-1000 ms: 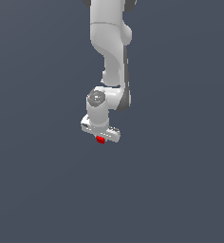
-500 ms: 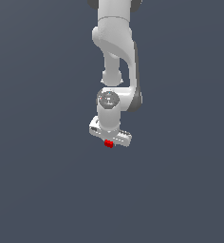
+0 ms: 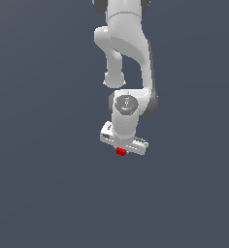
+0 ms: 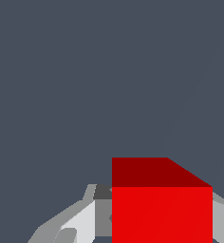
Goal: Pick up the red cube and move it to a goal position.
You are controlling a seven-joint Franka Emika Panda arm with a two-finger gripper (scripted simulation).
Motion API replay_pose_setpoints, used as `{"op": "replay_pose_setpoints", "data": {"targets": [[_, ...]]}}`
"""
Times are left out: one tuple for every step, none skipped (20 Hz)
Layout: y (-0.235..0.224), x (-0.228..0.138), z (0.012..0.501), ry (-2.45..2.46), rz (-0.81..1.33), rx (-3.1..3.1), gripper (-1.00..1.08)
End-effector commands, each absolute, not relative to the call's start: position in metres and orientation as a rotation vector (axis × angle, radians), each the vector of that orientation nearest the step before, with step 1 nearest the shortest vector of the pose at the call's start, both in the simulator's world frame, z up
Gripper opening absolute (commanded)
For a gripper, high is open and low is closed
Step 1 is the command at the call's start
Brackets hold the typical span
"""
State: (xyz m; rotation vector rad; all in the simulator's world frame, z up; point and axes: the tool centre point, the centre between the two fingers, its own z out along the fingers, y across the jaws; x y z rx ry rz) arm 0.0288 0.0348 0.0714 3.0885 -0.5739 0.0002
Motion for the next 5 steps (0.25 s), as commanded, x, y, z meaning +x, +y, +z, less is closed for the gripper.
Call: {"op": "replay_pose_setpoints", "data": {"targets": [[0.0391, 0.0336, 0.0741, -0.576, 0.000, 3.088, -1.00], [0.0401, 0.0346, 0.0746, -0.576, 0.000, 3.088, -1.00], [0.0408, 0.0354, 0.0749, -0.576, 0.000, 3.088, -1.00], [0.0412, 0.0358, 0.0752, -0.576, 0.000, 3.088, -1.00], [0.0413, 0.0359, 0.0752, -0.576, 0.000, 3.088, -1.00]]}}
